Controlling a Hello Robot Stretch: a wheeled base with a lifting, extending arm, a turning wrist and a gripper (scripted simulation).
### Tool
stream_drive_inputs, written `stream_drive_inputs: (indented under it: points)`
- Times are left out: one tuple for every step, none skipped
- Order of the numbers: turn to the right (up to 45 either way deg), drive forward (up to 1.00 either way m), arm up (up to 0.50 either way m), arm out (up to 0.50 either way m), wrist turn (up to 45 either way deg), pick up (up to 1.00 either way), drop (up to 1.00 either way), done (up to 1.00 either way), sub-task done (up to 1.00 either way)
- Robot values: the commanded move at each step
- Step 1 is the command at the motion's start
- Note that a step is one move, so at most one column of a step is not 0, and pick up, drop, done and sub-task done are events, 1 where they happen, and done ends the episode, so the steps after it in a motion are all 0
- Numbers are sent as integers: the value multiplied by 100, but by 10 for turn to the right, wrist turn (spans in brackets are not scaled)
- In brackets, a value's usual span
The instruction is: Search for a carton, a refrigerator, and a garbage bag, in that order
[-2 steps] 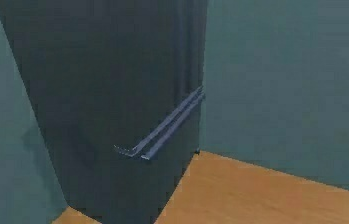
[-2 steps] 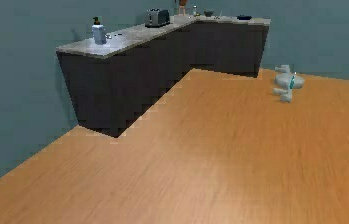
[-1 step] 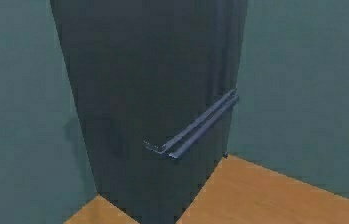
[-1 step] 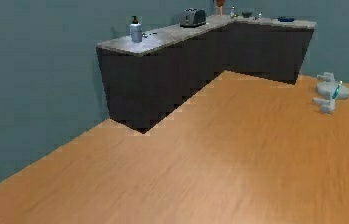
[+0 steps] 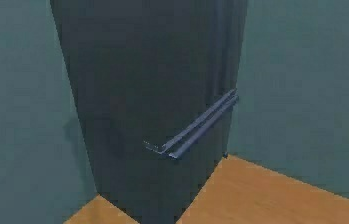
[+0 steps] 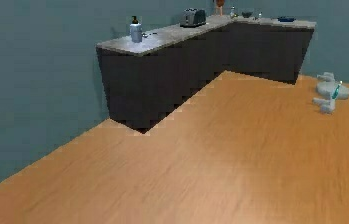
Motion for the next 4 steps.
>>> stream_drive_inputs:
  points:
    - [450,0,0,0,0,0,0,0,0]
    - [450,0,0,0,0,0,0,0,0]
    - [450,0,0,0,0,0,0,0,0]
    - [180,0,0,0,0,0,0,0,0]
